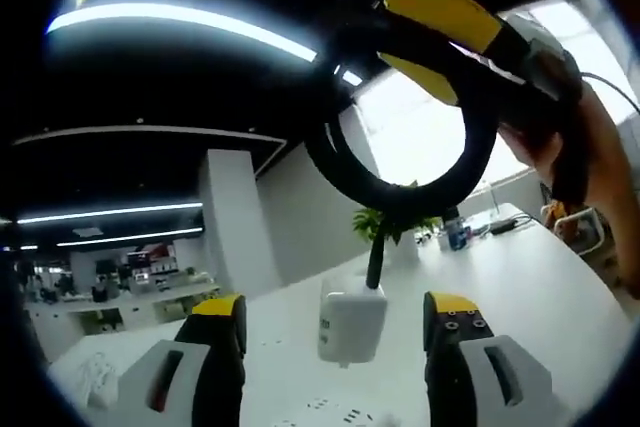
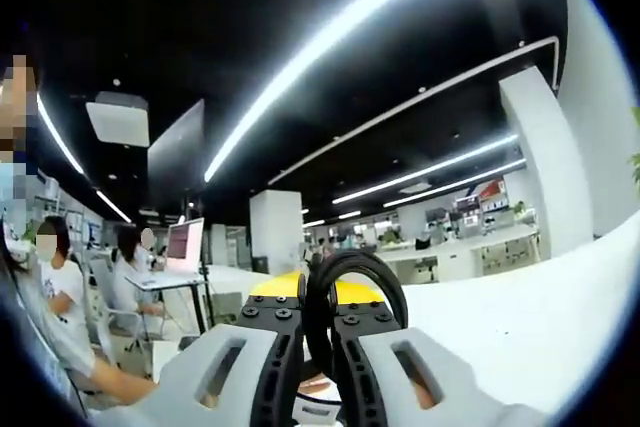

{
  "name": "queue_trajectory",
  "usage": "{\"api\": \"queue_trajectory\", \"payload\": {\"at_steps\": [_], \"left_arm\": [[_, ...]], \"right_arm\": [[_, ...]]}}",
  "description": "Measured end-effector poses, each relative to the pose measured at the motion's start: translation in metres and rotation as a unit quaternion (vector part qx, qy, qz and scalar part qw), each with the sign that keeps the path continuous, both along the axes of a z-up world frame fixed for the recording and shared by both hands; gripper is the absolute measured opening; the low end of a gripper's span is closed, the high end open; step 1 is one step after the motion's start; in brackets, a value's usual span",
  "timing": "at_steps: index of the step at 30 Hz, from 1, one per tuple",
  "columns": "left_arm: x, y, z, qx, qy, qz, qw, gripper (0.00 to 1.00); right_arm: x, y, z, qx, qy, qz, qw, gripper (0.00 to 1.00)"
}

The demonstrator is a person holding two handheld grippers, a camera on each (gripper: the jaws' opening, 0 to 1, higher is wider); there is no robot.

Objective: Straighten the power strip on the desk, plug the charger into it

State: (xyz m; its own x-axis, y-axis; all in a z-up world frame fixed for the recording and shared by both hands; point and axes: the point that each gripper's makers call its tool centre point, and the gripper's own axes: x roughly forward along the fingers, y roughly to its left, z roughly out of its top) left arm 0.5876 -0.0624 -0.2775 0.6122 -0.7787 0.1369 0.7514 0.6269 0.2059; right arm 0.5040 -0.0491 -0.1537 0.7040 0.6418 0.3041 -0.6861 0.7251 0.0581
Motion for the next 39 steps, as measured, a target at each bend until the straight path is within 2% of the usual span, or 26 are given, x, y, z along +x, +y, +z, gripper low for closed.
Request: {"api": "queue_trajectory", "payload": {"at_steps": [7, 25, 35, 39], "left_arm": [[-0.001, -0.004, 0.002, -0.012, 0.002, -0.004, 0.9999, 0.69], [-0.008, -0.010, -0.006, -0.010, 0.014, -0.022, 0.9996, 0.40], [-0.005, -0.009, -0.008, -0.008, 0.020, -0.021, 0.9995, 0.37], [-0.004, -0.009, -0.009, -0.006, 0.021, -0.021, 0.9995, 0.31]], "right_arm": [[-0.001, 0.000, -0.001, 0.002, 0.001, 0.000, 1.0000, 0.07], [-0.002, 0.005, -0.002, 0.005, 0.003, 0.005, 1.0000, 0.07], [-0.001, 0.005, -0.006, 0.009, 0.007, 0.003, 0.9999, 0.07], [0.000, 0.005, -0.008, 0.011, 0.009, 0.002, 0.9999, 0.07]]}}
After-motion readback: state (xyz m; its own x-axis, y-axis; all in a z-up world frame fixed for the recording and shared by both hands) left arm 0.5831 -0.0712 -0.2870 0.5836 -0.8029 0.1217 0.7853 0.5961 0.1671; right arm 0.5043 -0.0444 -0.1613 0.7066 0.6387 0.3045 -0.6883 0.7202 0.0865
